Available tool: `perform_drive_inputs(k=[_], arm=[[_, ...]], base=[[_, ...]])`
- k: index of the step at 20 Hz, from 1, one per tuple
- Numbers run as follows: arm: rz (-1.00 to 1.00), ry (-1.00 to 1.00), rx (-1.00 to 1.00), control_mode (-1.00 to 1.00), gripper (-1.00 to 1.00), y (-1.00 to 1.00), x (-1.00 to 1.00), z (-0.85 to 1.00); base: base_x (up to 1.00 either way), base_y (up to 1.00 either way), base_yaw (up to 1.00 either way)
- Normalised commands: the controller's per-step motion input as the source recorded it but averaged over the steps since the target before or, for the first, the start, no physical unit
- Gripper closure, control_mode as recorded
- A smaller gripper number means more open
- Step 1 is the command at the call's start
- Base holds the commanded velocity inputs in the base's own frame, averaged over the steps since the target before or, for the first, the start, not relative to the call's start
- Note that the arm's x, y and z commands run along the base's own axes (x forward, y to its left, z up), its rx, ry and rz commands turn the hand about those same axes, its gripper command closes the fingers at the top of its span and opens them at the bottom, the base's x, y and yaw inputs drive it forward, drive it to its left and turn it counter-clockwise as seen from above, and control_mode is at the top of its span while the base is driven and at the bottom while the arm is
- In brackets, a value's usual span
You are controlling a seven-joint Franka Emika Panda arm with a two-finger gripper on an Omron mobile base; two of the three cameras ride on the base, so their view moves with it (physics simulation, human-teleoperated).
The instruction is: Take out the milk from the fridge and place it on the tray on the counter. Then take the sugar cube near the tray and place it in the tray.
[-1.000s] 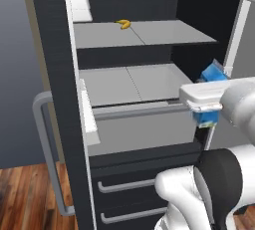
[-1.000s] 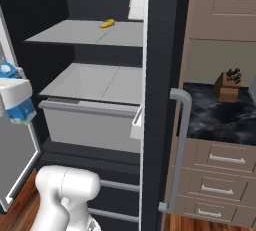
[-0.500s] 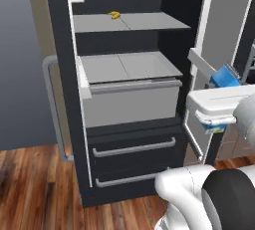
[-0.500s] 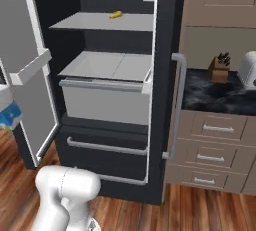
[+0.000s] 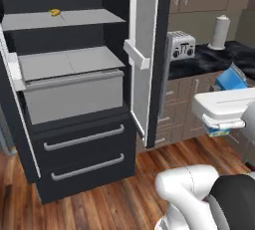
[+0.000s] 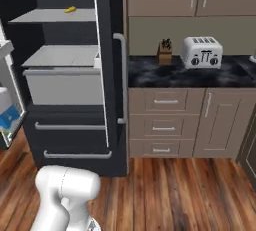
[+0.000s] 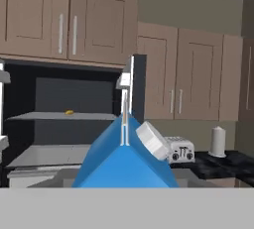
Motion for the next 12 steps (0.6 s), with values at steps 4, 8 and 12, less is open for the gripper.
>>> perform_drive_inputs(k=[4,8,12], arm=[[0.0,0.0,0.0,1.0,1.0,0.0,0.0,0.0],[0.0,0.0,0.0,1.0,1.0,0.0,0.0,0.0],[0.0,0.0,0.0,1.0,1.0,0.0,0.0,0.0]], base=[[0.04,-0.55,-0.74],[0.0,0.0,-0.97],[0.0,0.0,-1.0]])
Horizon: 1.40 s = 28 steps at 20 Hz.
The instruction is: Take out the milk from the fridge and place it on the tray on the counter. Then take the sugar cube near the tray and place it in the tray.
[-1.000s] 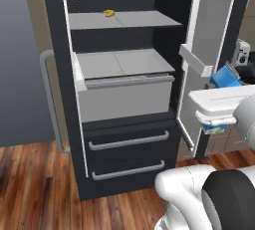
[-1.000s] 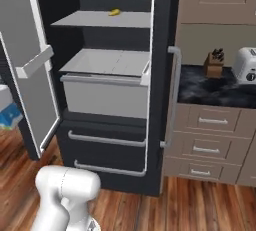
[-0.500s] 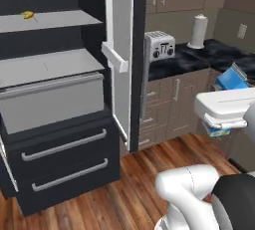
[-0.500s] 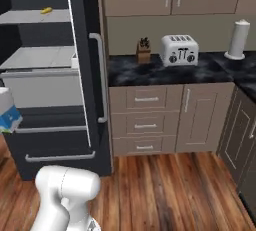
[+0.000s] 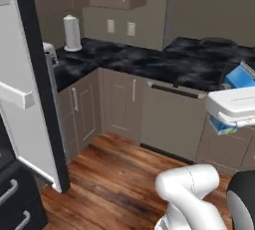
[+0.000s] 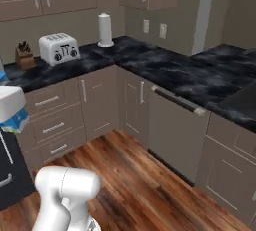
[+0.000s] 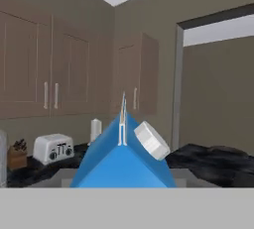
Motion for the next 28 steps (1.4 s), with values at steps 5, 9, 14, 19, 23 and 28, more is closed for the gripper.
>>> perform_drive_inputs(k=[5,9,14,19,23,28], arm=[[0.0,0.0,0.0,1.0,1.0,0.0,0.0,0.0],[0.0,0.0,0.0,1.0,1.0,0.0,0.0,0.0],[0.0,0.0,0.0,1.0,1.0,0.0,0.0,0.0],[0.0,0.0,0.0,1.0,1.0,0.0,0.0,0.0],[0.0,0.0,0.0,1.0,1.0,0.0,0.0,0.0],[0.0,0.0,0.0,1.0,1.0,0.0,0.0,0.0]], base=[[0.0,0.0,-1.0],[0.0,0.0,-0.99],[-0.12,-0.6,-0.61],[-0.08,-1.0,-0.36],[0.0,-1.0,-0.32],[0.0,-1.0,-0.23]])
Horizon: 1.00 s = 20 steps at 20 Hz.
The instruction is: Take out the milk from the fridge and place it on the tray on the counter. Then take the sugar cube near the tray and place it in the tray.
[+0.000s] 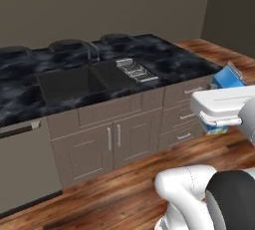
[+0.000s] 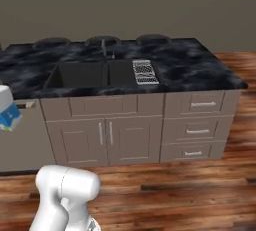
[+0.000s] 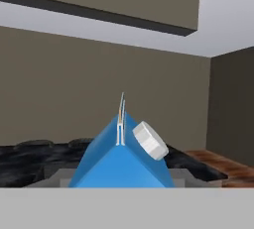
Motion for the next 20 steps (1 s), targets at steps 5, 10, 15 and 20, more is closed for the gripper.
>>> perform_drive_inputs(k=[5,10,15,20], arm=[[0.0,0.0,0.0,1.0,1.0,0.0,0.0,0.0],[0.0,0.0,0.0,1.0,1.0,0.0,0.0,0.0],[0.0,0.0,0.0,1.0,1.0,0.0,0.0,0.0],[0.0,0.0,0.0,1.0,1.0,0.0,0.0,0.0]], base=[[0.05,-0.72,-0.43],[0.0,-0.01,-0.97],[0.0,0.06,-1.0],[0.04,0.18,-0.98]])
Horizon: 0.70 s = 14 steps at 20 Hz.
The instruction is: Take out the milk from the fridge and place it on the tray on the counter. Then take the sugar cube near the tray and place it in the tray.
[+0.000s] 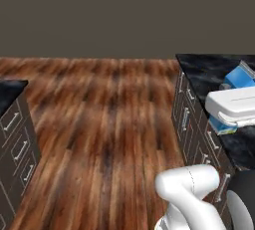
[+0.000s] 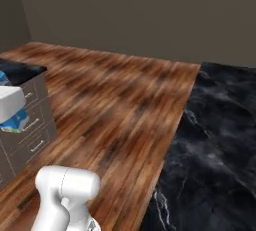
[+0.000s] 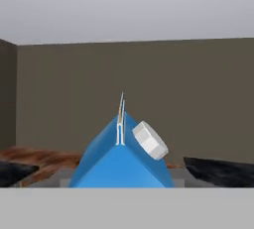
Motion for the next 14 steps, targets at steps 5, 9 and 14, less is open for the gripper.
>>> perform_drive_inputs(k=[5,9,14], arm=[[0.0,0.0,0.0,1.0,1.0,0.0,0.0,0.0],[0.0,0.0,0.0,1.0,1.0,0.0,0.0,0.0],[0.0,0.0,0.0,1.0,1.0,0.0,0.0,0.0]], base=[[0.17,0.58,-0.82],[0.0,0.94,-0.67],[-0.73,-0.08,-0.51]])
